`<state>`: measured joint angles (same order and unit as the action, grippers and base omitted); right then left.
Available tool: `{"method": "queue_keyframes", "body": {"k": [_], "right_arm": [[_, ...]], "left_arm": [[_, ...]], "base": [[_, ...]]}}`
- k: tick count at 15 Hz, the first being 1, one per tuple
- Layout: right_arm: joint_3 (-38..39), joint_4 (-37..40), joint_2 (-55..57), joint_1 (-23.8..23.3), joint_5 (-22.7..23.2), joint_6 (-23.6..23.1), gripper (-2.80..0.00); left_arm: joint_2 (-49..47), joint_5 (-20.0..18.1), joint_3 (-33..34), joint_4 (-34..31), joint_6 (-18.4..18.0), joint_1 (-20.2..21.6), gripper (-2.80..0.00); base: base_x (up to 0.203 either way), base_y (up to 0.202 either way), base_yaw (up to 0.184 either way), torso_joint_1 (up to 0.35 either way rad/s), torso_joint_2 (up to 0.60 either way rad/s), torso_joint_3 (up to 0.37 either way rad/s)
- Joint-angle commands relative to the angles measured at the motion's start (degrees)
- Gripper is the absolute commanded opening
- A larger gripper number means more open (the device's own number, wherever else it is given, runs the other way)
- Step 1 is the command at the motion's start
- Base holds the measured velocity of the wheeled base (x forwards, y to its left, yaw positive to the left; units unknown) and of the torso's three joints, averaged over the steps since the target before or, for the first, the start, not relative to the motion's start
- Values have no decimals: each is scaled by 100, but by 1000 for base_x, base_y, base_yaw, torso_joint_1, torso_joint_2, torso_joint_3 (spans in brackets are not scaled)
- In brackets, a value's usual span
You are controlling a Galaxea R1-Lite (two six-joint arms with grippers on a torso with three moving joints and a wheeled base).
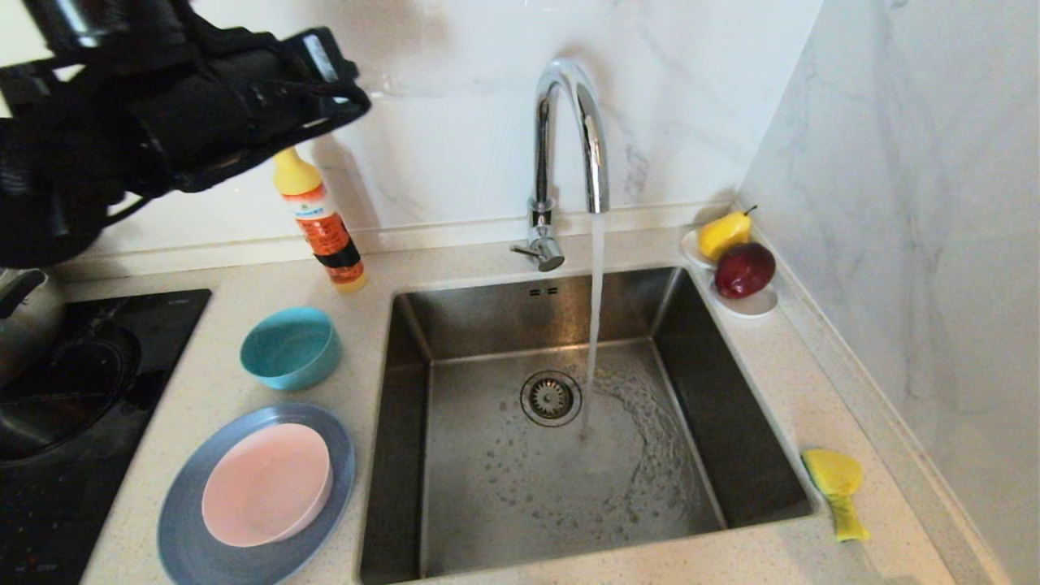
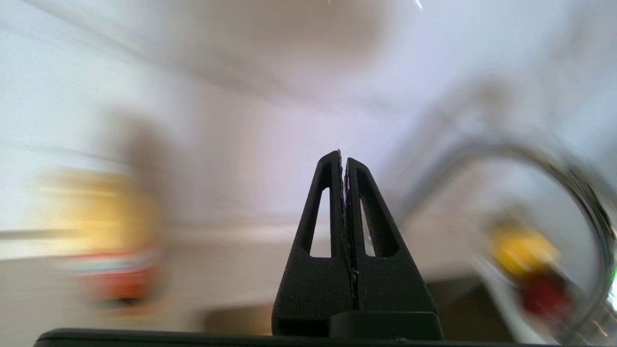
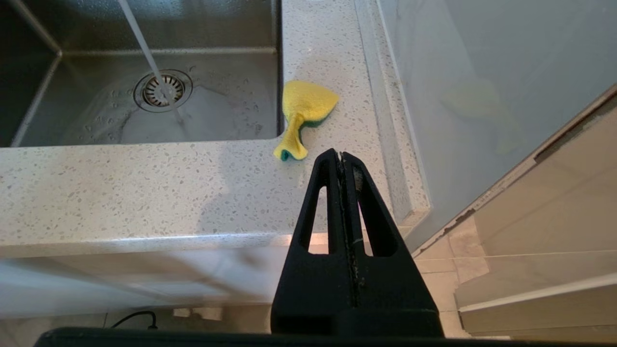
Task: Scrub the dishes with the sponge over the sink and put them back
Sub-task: Pick up a bowl and the sponge
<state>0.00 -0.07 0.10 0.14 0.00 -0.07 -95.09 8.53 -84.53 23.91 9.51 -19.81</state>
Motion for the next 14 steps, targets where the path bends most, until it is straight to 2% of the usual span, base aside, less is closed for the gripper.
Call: {"method": "queue_keyframes", "body": {"k": [1, 5, 7, 9, 12, 14], "right_arm": [[0, -1, 8, 3, 0, -1, -280], [0, -1, 8, 3, 0, -1, -280], [0, -1, 8, 3, 0, -1, -280], [0, -1, 8, -3, 0, -1, -280], [0, -1, 8, 3, 0, -1, -280], [0, -1, 1, 3, 0, -1, -280]], "left_arm": [[1595, 633, 1023, 333, -394, 0, -280], [4061, 1241, 3234, 556, -863, 58, -280], [5278, 1416, 4479, 567, -987, 315, -280], [6427, 1505, 5291, 389, -1073, 742, -280], [8045, 1518, 6146, -511, -1134, 1519, -280], [9032, 1147, 6656, -1476, -1153, 1763, -280]], "base": [[0, 0, 0, 0, 0, 0], [0, 0, 0, 0, 0, 0], [0, 0, 0, 0, 0, 0], [0, 0, 0, 0, 0, 0], [0, 0, 0, 0, 0, 0], [0, 0, 0, 0, 0, 0]]}}
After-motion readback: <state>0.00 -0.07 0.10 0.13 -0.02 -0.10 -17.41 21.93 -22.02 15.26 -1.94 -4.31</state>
